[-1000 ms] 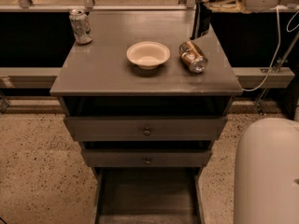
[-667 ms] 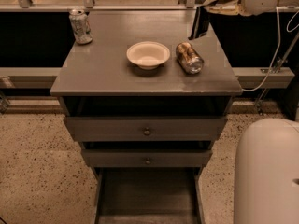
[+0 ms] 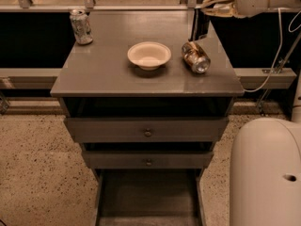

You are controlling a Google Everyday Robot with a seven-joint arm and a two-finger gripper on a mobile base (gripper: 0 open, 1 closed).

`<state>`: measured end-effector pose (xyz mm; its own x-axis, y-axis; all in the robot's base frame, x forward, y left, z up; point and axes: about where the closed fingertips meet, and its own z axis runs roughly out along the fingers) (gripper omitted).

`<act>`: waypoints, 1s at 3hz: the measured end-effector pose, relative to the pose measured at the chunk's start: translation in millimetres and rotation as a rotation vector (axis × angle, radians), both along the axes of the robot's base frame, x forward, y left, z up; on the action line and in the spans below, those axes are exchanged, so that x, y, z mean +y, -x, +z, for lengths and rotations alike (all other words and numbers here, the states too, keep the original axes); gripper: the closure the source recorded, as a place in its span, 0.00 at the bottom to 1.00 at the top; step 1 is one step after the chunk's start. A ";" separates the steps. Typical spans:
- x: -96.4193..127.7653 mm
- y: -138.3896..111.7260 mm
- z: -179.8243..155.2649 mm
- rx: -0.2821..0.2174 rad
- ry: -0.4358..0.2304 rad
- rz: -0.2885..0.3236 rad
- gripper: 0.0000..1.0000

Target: Pick rxbar chocolate from bottom drawer and place on counter

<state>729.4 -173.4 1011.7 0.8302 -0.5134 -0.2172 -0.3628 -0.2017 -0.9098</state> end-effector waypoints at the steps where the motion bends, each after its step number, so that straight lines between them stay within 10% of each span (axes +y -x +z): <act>1: -13.0 -36.7 -4.7 0.010 0.023 -0.157 1.00; 3: -23.9 -108.7 -5.0 0.010 -0.097 -0.407 1.00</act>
Offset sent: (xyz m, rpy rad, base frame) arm 0.0762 -0.0322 -0.0211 0.0335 -0.0194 -0.5690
